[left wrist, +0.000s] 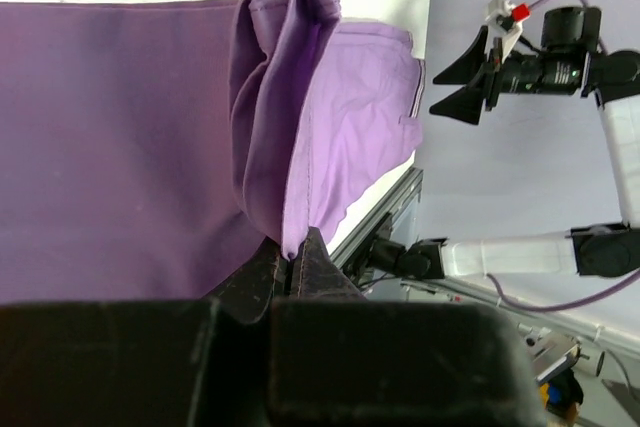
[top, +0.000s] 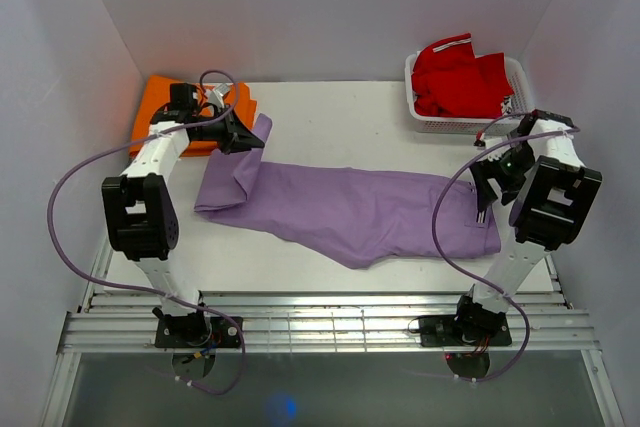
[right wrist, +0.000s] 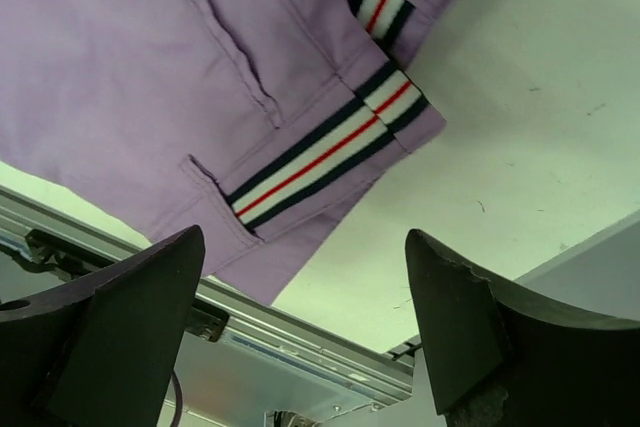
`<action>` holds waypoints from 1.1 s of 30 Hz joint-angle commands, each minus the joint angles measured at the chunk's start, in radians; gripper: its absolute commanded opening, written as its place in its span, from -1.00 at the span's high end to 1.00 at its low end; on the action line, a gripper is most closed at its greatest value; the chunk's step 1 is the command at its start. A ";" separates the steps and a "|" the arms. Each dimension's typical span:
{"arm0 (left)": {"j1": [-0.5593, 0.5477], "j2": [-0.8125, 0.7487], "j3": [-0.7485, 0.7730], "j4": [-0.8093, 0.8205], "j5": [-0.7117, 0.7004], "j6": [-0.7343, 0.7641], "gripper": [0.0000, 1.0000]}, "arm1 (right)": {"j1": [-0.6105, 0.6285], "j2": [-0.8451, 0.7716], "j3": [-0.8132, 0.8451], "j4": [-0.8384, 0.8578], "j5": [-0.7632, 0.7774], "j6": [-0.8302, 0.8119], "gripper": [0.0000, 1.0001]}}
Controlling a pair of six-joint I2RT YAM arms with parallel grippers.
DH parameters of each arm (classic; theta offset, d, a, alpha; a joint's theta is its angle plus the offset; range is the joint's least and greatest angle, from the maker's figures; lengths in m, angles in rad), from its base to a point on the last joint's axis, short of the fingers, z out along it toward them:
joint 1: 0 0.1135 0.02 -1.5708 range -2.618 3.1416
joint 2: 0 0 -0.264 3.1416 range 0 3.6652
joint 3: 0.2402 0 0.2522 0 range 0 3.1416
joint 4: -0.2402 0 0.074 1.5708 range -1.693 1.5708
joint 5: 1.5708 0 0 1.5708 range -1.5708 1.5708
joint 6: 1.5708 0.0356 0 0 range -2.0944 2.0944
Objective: Fold and stack the trousers
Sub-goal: Fold the trousers
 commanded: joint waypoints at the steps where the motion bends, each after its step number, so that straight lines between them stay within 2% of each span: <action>1: -0.067 -0.064 -0.067 0.184 -0.028 -0.167 1.00 | -0.015 -0.040 -0.024 0.038 0.078 0.017 -0.74; 7: -0.184 -0.081 -0.147 0.293 -0.132 -0.266 1.00 | -0.017 0.004 -0.055 0.049 0.090 0.067 -0.67; 12: -0.265 -0.096 -0.236 0.432 -0.161 -0.379 1.00 | -0.014 0.017 -0.065 0.053 0.061 0.079 -0.64; 18: -0.339 -0.081 -0.300 0.558 -0.211 -0.436 0.96 | -0.012 0.020 -0.051 0.033 0.044 0.079 -0.63; 22: -0.359 -0.032 -0.329 0.601 -0.215 -0.473 0.44 | -0.009 0.015 -0.054 0.032 0.044 0.076 -0.63; 23: -0.362 -0.029 -0.325 0.612 -0.212 -0.470 0.16 | -0.009 0.014 -0.054 0.032 0.046 0.074 -0.63; 24: -0.370 -0.025 -0.320 0.618 -0.212 -0.468 0.01 | -0.009 0.014 -0.055 0.033 0.046 0.073 -0.63; 25: -0.374 -0.024 -0.317 0.627 -0.206 -0.465 -0.03 | -0.008 0.015 -0.055 0.035 0.047 0.073 -0.63; 26: -0.379 -0.021 -0.302 0.624 -0.205 -0.447 -0.26 | -0.008 0.018 -0.055 0.035 0.049 0.073 -0.63; 28: -0.387 -0.018 -0.276 0.594 -0.217 -0.421 -0.92 | -0.008 0.023 -0.055 0.032 0.046 0.073 -0.63; 31: -0.374 -0.018 -0.187 0.461 -0.209 -0.315 -0.96 | -0.009 0.023 -0.048 0.030 0.047 0.071 -0.62; 33: -0.312 -0.068 -0.176 0.393 -0.220 -0.275 -0.96 | -0.008 0.020 -0.040 0.032 0.051 0.068 -0.62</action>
